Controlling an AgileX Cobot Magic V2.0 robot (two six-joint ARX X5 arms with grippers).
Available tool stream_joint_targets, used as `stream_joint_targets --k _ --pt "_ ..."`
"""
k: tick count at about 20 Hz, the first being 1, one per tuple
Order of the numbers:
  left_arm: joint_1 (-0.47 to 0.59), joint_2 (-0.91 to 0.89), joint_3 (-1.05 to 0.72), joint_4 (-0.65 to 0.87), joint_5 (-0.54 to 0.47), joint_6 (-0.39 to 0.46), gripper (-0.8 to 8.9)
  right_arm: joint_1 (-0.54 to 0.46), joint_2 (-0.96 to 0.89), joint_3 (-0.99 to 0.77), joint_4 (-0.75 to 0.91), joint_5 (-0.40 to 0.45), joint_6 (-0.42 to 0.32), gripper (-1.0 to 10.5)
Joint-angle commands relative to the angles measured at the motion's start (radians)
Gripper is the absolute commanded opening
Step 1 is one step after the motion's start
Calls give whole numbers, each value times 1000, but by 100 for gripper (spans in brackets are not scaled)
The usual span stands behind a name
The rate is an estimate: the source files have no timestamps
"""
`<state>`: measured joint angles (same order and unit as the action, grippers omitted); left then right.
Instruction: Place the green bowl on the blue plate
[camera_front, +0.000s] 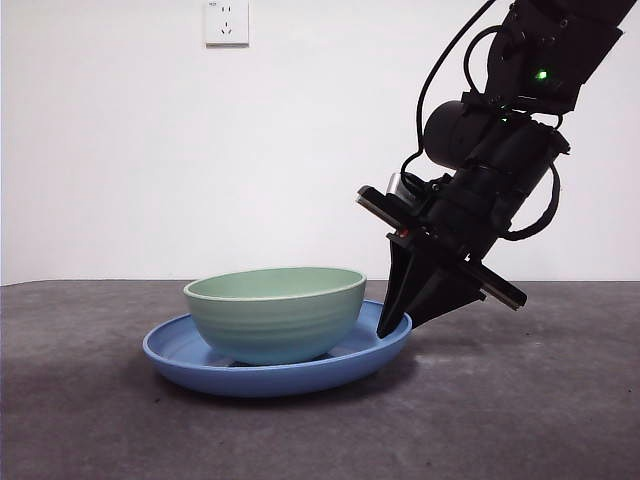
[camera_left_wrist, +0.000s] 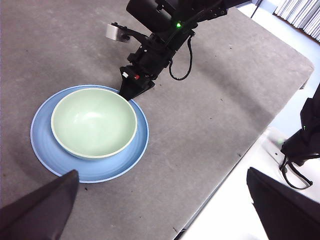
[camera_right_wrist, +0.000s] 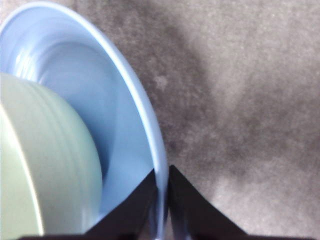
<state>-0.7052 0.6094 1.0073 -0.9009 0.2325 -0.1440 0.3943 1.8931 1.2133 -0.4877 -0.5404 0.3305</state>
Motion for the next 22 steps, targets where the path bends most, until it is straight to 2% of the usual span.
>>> stream_joint_targets --k 1,3,4,5,7,10,15,18,22 --pt "-6 4 10 6 0 8 562 -3 -8 43 0 -1 10 183" --pt "-6 4 10 6 0 8 562 -12 -25 80 -50 0 -2 285" --pt "-6 4 10 5 0 8 562 -14 -34 101 -80 11 -10 299" --pt "-6 4 10 4 0 8 562 -15 -49 129 -125 43 -32 311" --pt "-6 4 10 4 0 8 562 -16 -101 188 -228 160 -69 383" --pt "-6 4 10 4 0 8 562 -16 -211 223 -323 218 -104 476" --pt "-6 4 10 4 0 8 562 4 -459 223 -453 291 -176 500" --pt "-6 4 10 5 0 8 562 52 -611 205 -523 332 -183 614" --pt "-6 4 10 5 0 8 562 168 -809 101 -527 356 -182 617"
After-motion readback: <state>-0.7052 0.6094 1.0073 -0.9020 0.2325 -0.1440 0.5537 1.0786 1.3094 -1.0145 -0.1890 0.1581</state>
